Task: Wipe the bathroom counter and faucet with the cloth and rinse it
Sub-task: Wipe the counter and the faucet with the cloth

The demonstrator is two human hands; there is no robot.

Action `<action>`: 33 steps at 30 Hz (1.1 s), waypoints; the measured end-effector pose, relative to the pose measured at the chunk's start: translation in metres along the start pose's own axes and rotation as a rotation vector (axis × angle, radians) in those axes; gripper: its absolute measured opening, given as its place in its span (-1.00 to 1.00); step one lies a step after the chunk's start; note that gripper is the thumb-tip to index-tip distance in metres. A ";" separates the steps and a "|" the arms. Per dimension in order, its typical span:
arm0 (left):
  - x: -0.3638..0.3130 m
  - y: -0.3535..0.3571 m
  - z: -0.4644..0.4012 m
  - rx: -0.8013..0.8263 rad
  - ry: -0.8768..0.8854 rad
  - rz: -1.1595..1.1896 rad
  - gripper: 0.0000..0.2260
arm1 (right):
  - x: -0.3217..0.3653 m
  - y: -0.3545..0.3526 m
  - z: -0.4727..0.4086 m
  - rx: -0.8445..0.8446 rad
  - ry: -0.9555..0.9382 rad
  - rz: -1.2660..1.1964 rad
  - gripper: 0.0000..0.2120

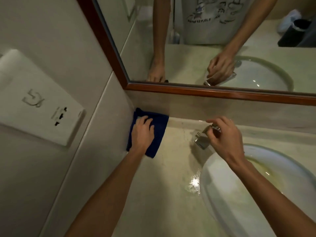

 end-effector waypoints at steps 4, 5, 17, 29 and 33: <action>0.007 0.047 -0.029 0.129 0.150 -0.066 -0.53 | -0.026 0.006 0.008 0.082 -0.093 0.096 -0.74; 0.012 0.056 -0.028 0.132 0.159 -0.080 -0.51 | -0.031 0.009 0.010 0.096 -0.108 0.097 -0.73; 0.039 0.066 0.002 0.101 0.129 -0.045 -0.43 | -0.044 0.022 0.019 0.152 -0.141 0.102 -0.61; 0.046 0.046 0.131 0.129 0.114 -0.026 -0.46 | -0.044 0.025 0.019 0.193 -0.134 0.099 -0.59; 0.048 0.040 0.181 0.140 0.106 -0.029 -0.45 | -0.046 0.024 0.019 0.184 -0.125 0.092 -0.59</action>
Point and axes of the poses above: each hand's wrist, its own z-axis away from the middle knuckle, its own y-axis out of the palm, x = y × z, the point moved 9 cm from there along -z, towards the middle knuckle, and after that the axes turned 4 degrees about y, right-handed, at the moved point
